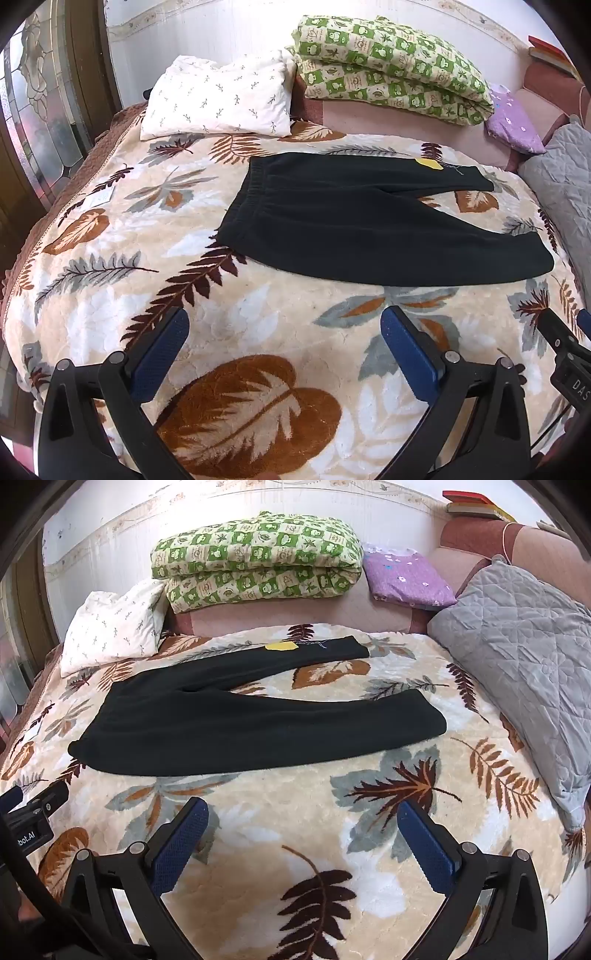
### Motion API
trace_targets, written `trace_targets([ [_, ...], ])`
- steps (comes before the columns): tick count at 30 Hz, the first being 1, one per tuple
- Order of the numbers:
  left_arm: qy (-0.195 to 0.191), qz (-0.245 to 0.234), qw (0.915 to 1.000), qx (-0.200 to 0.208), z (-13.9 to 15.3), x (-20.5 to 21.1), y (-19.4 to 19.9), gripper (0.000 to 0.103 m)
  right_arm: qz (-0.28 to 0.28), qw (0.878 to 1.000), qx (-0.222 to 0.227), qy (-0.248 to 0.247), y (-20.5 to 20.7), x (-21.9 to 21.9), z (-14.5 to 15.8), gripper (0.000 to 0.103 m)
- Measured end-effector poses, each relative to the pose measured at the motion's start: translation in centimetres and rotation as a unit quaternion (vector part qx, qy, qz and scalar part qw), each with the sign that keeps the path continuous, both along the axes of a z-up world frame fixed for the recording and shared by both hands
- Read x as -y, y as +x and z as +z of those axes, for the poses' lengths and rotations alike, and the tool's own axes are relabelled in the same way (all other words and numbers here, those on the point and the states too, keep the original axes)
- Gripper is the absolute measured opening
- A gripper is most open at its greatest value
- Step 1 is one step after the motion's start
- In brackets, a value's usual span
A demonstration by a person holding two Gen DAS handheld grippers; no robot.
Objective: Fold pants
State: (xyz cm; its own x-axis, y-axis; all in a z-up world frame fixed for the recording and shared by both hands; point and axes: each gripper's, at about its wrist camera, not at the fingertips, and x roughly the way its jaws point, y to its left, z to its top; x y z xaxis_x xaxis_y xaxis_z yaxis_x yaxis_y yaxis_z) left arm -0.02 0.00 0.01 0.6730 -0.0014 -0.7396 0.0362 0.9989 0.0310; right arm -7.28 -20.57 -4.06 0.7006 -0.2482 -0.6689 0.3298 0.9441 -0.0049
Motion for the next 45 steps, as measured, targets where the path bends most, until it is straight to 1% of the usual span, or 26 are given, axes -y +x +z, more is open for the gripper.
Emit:
trace_targets([
  [2,0.001,0.001,1.0,-0.001,-0.01,0.0,0.01,0.103,-0.001,1.0,-0.008,-0.004,0.09,0.02,-0.05,0.103],
  [7,-0.005,-0.004,0.9999,-0.012,-0.37,-0.24,0.41,0.103,0.0,1.0,-0.002,-0.002,0.06,0.09,-0.08,0.103],
  [14,0.002,0.0,1.0,-0.007,-0.37,0.07,0.22,0.103,0.001,1.0,-0.002,0.0,0.16,0.1,-0.17,0.103],
  [20,0.004,-0.001,0.9999,-0.016,-0.76,0.0,0.48,0.103,0.002,1.0,-0.003,0.0,0.23,0.1,-0.25,0.103],
  [45,0.004,-0.001,0.9998,-0.017,-0.89,-0.15,0.47,0.103,0.002,1.0,-0.004,0.001,0.16,0.18,-0.49,0.103],
])
